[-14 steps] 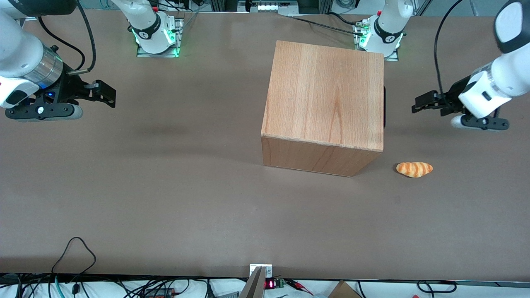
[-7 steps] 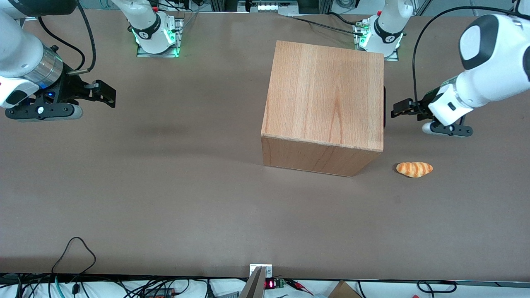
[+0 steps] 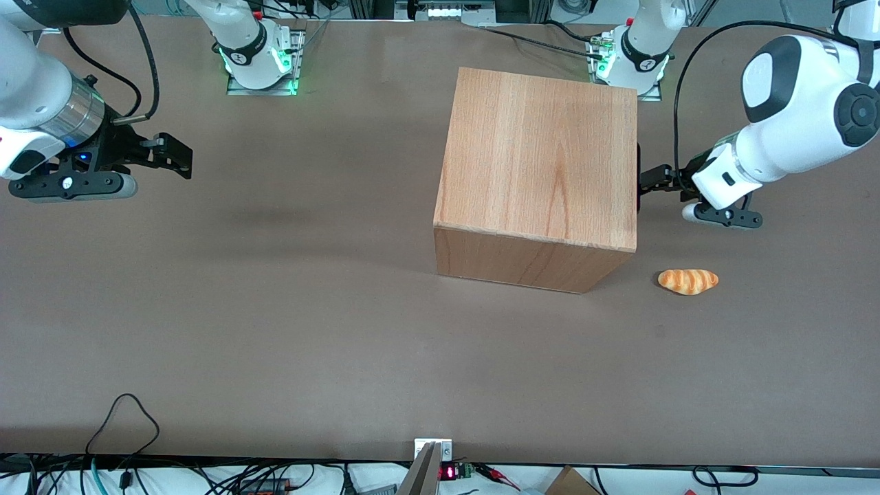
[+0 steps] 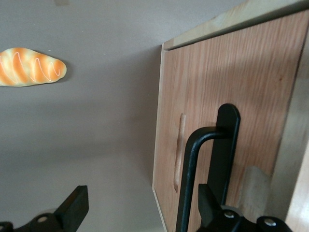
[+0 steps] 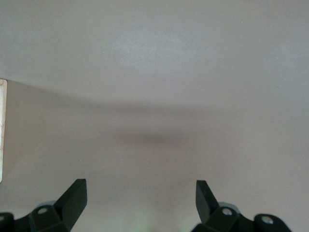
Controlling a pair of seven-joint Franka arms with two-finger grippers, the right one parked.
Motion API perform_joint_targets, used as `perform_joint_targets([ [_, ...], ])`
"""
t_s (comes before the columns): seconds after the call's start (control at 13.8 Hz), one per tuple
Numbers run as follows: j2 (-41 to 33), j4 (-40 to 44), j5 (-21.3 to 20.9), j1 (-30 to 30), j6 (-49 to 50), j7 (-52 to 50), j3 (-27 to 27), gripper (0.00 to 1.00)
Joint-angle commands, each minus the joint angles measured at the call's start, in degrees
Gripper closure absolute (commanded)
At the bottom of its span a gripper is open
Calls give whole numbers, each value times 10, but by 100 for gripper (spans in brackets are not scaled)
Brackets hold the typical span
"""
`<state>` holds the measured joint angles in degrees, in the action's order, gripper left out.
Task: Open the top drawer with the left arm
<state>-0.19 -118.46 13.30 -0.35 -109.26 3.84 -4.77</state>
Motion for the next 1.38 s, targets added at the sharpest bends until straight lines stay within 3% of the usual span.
perform_joint_targets([
  [0.0,-10,-21,14,2,-18,19,-4,0],
  [0.87,-1,-24,2,38,-23,56,-1,0],
  [1.31,5,-20,-25,72,-23,56,-1,0],
])
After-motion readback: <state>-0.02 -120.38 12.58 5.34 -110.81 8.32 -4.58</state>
